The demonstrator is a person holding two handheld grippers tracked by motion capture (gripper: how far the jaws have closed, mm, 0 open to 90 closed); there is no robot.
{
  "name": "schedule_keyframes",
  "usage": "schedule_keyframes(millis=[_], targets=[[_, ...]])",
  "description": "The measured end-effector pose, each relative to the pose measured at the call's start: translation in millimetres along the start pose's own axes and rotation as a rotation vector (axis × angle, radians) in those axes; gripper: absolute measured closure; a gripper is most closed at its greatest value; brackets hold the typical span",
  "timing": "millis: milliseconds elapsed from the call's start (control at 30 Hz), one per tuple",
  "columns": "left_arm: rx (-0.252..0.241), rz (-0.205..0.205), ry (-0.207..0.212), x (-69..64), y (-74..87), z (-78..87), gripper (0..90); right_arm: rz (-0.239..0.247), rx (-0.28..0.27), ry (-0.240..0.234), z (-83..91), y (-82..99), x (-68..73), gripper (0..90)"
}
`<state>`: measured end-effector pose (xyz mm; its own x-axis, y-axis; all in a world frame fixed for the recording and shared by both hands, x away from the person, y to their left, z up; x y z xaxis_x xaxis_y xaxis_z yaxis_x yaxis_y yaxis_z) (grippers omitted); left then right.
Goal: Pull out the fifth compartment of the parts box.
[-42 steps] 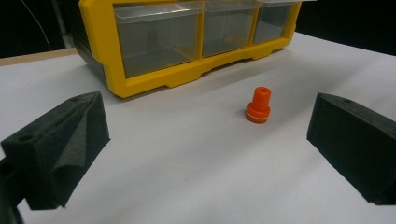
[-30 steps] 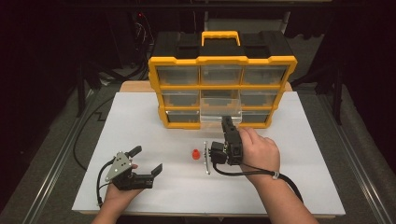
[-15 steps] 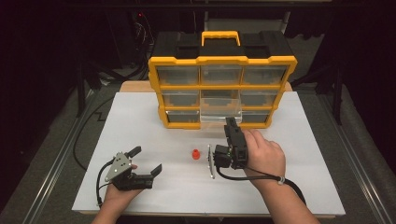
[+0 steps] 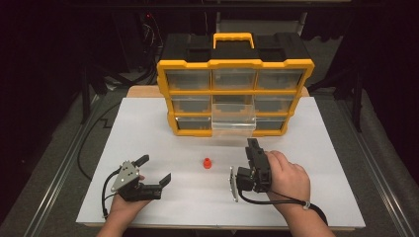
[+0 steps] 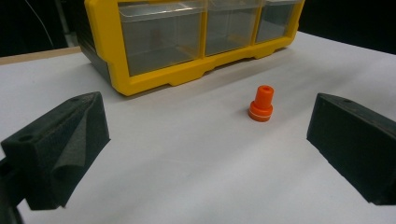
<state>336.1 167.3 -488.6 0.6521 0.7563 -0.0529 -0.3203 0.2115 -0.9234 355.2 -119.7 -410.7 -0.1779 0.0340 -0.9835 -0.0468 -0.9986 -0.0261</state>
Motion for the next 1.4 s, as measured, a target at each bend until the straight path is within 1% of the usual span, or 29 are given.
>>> schedule_keyframes(millis=[33, 100, 133, 167, 200, 233, 267, 300, 333, 367, 400, 433, 533, 567, 633, 667, 767, 900, 933, 967, 1000, 1033, 1067, 1100, 1167, 1200, 1233, 1333, 1400], targets=[[0.000, 0.002, -0.002, 0.4, 0.1, 0.0, 0.3, 0.001, 0.003, -0.009, -1.5, 2.4, 7.2, 61.1], [0.002, 0.003, -0.001, 0.6, 0.4, -0.1, 0.3, 0.000, 0.010, -0.025, -2.8, 4.8, 15.5, 60.9], [0.002, 0.003, -0.001, 0.6, 0.4, -0.1, 0.3, 0.000, 0.010, -0.025, -2.8, 4.8, 15.5, 60.9], [0.006, 0.001, 0.001, 0.2, 1.0, -0.5, 0.3, -0.001, 0.014, -0.037, -4.5, 6.9, 24.7, 60.6], [0.006, 0.001, 0.001, 0.2, 1.0, -0.5, 0.3, -0.001, 0.014, -0.037, -4.5, 6.9, 24.7, 60.6], [0.006, 0.001, 0.001, 0.0, 1.0, -0.8, 0.3, 0.004, 0.019, -0.047, -6.2, 8.9, 34.0, 60.6], [0.007, 0.000, 0.002, -0.1, 1.0, -0.9, 0.3, 0.004, 0.019, -0.047, -6.2, 8.9, 34.0, 60.6], [0.006, 0.000, 0.002, -0.2, 1.0, -1.0, 0.3, 0.010, 0.019, -0.048, -7.0, 9.8, 38.6, 60.6], [0.007, 0.000, 0.002, -0.2, 1.1, -1.0, 0.3, 0.013, 0.022, -0.055, -7.5, 10.8, 43.4, 60.6], [0.008, 0.000, 0.001, 0.1, 1.2, -1.0, 0.3, 0.016, 0.026, -0.069, -8.3, 12.6, 51.7, 60.6], [0.008, 0.000, 0.001, 0.1, 1.2, -1.0, 0.3, 0.015, 0.025, -0.072, -9.1, 13.3, 55.3, 60.6], [0.008, 0.000, 0.000, 0.2, 1.2, -1.0, 0.3, 0.015, 0.025, -0.072, -9.1, 13.3, 55.3, 60.6], [0.005, 0.002, -0.003, 0.8, 1.1, -0.8, 0.3, 0.020, 0.031, -0.088, -11.5, 16.7, 67.5, 60.6], [0.005, 0.002, -0.003, 0.8, 1.1, -0.8, 0.3, 0.020, 0.031, -0.088, -11.5, 16.7, 67.5, 60.6], [0.005, 0.002, -0.004, 1.0, 1.3, -1.1, 0.3, 0.025, 0.034, -0.100, -12.2, 19.7, 74.9, 60.6], [0.005, 0.002, -0.004, 1.0, 1.3, -1.1, 0.3, 0.025, 0.034, -0.100, -12.2, 19.7, 74.9, 60.6], [0.013, -0.001, -0.011, 1.4, 2.1, -1.4, 0.3, 0.034, 0.042, -0.111, -12.4, 25.7, 82.3, 59.2], [0.020, 0.001, -0.017, 2.1, 3.0, -1.9, 0.3, 0.026, 0.052, -0.123, -13.5, 33.1, 85.5, 57.8], [0.020, 0.003, -0.017, 2.4, 3.0, -1.8, 0.3, 0.025, 0.052, -0.124, -14.0, 35.3, 85.8, 56.4], [0.017, 0.003, -0.016, 2.5, 2.7, -1.2, 0.3, 0.034, 0.067, -0.120, -14.5, 40.6, 85.1, 53.5], [0.017, 0.003, -0.016, 2.5, 2.7, -1.2, 0.4, 0.034, 0.067, -0.120, -14.5, 40.6, 85.1, 53.5], [0.016, 0.003, -0.014, 1.9, 2.5, -0.9, 0.3, 0.012, 0.074, -0.125, -15.6, 44.9, 83.5, 51.3], [0.016, 0.003, -0.014, 1.9, 2.5, -0.9, 0.3, 0.007, 0.078, -0.131, -16.2, 46.8, 83.1, 49.0], [0.016, 0.003, -0.013, 1.7, 2.5, -0.7, 0.3, 0.007, 0.078, -0.131, -16.2, 46.8, 83.1, 49.0], [0.016, 0.000, -0.013, 1.5, 2.5, -0.5, 0.3, 0.004, 0.087, -0.144, -17.6, 49.8, 84.3, 45.7], [0.017, -0.002, -0.013, 1.4, 2.6, -0.6, 0.3, 0.008, 0.093, -0.157, -18.9, 51.5, 86.2, 41.1], [0.017, -0.002, -0.013, 1.4, 2.6, -0.6, 0.3, 0.013, 0.089, -0.151, -19.7, 51.6, 86.9, 39.2], [0.016, 0.003, -0.012, 1.6, 2.6, -0.5, 0.3, 0.017, 0.098, -0.158, -19.3, 52.4, 87.8, 34.1], [0.015, 0.003, -0.012, 1.6, 2.5, -0.3, 0.3, 0.014, 0.097, -0.157, -19.0, 52.4, 87.6, 32.7]])
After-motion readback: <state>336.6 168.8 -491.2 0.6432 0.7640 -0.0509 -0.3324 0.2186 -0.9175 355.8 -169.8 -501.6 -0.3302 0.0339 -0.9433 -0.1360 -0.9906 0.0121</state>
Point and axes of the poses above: each handheld gripper's, and its own axes: z roughly backward along the jaws, y roughly out of its underside, x roughly to its left, the point moved 8 cm from there along -z, roughly forward along the jaws, and after that the axes turned 5 degrees about x, right-handed, at the moved point
